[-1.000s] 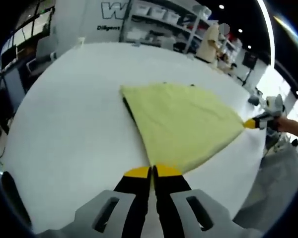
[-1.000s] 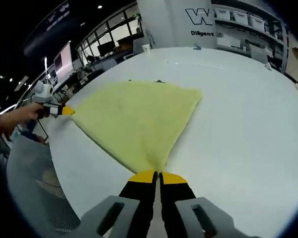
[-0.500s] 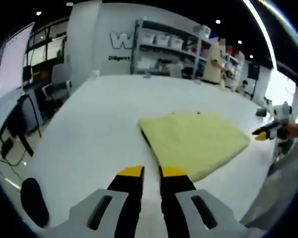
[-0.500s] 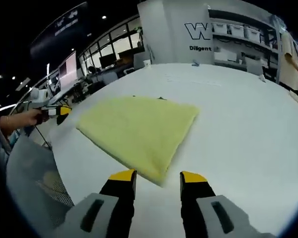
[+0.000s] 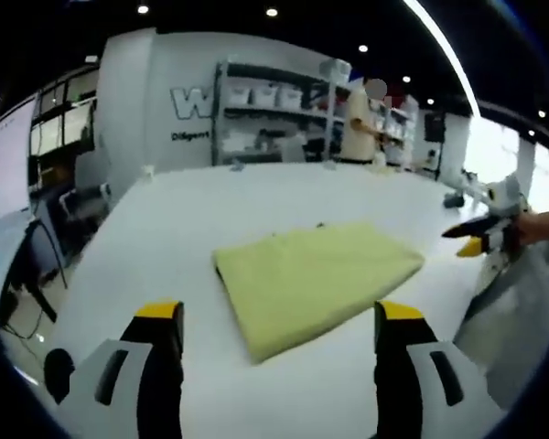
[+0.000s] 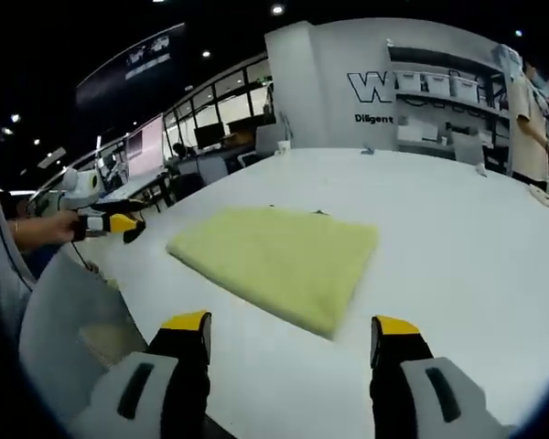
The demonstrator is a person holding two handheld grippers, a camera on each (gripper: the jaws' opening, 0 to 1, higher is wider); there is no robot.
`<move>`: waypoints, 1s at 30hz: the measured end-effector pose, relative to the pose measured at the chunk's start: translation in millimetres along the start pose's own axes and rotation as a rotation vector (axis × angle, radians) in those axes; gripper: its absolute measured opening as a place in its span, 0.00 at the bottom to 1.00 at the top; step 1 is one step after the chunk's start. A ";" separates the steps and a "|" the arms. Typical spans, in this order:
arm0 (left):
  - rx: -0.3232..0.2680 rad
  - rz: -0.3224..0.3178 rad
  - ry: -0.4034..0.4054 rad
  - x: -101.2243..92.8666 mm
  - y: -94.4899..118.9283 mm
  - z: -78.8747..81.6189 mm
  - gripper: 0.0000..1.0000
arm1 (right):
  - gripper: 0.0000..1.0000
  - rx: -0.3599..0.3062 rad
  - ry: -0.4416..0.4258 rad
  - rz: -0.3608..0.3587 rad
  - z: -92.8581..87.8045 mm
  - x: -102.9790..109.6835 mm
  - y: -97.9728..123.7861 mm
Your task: Fold the garment on the visible template until the final outline fits inside the template.
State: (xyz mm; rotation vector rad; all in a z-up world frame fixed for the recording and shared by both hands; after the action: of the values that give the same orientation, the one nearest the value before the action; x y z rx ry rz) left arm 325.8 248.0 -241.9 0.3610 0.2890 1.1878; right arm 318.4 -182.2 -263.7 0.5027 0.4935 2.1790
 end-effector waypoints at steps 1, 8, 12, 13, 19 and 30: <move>0.001 -0.001 0.000 -0.5 1.7 0.4 0.85 | 0.70 -0.006 0.005 -0.004 -0.3 0.2 2.7; -0.110 -0.024 0.016 -15.1 19.9 5.6 0.99 | 0.83 -0.117 0.013 -0.056 4.7 9.1 20.4; -0.105 -0.021 0.019 -18.2 24.2 -0.1 0.99 | 0.95 -0.172 0.027 -0.082 4.4 19.6 28.6; -0.111 -0.030 0.030 -18.6 24.7 -2.1 0.99 | 0.95 -0.187 0.029 -0.087 4.3 19.3 28.5; -0.109 -0.031 0.014 -17.0 27.2 -0.7 0.99 | 0.93 -0.177 0.022 -0.065 0.9 26.9 26.8; -0.105 -0.025 0.009 -22.1 30.3 -0.1 0.94 | 0.82 -0.162 0.011 -0.038 -4.9 31.9 28.9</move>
State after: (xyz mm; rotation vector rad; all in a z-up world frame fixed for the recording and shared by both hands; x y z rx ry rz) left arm 292.4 237.2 -228.6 0.2598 0.2378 1.1752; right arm 279.0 -174.5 -247.3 0.3897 0.3266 2.1643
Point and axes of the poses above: the point that each gripper's makers call its tool centre point, and the gripper's own axes: y roughly backward along the fingers, x roughly to its left, z roughly out of its top, the point moved 10 cm from there along y, roughly backward along the fingers, and after that the axes turned 4 degrees about z, right-handed, at the moved point
